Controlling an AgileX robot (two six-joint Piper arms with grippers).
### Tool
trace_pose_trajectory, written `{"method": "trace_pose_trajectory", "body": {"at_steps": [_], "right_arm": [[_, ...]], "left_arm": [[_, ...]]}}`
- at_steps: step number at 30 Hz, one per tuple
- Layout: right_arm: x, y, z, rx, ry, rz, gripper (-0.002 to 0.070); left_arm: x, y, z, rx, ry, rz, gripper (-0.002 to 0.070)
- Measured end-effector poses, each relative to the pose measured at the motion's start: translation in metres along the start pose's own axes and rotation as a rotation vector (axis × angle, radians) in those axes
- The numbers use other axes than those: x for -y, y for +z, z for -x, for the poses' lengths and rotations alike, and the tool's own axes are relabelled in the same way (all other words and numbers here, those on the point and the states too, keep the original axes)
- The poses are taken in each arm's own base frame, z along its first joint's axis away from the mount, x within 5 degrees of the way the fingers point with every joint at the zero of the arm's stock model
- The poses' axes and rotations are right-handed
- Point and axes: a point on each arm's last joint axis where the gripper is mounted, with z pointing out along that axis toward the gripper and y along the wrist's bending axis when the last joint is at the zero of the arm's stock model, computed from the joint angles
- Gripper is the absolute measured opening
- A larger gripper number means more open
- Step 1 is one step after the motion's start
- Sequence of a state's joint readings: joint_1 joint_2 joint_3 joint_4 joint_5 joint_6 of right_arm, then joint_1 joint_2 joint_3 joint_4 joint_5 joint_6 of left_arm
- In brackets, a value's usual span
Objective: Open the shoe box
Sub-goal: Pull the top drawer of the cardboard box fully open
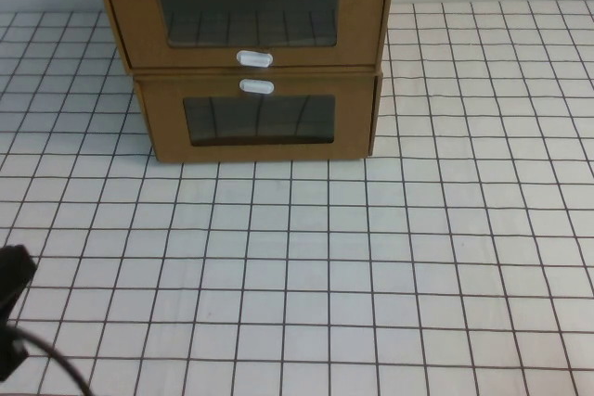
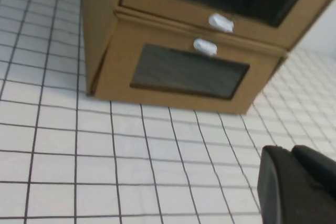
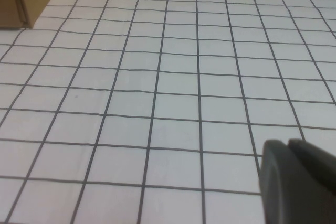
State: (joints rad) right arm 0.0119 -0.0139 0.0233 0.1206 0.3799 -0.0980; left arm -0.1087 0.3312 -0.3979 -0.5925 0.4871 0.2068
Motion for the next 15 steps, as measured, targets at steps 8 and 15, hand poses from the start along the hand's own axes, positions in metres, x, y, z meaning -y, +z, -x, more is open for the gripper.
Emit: {"method": "trace_pose_trajectory", "body": {"at_steps": [8,15], "right_arm": [[0.0,0.0,0.0,0.0,0.0,0.0,-0.0016],[0.0,0.0,0.0,0.0,0.0,0.0,-0.0016]], "left_arm": [[0.026,0.059,0.088,-0.233,0.292,-0.104,-0.0002],[0.04,0.138,0.182,-0.164,0.397,-0.165,-0.0002]]}}
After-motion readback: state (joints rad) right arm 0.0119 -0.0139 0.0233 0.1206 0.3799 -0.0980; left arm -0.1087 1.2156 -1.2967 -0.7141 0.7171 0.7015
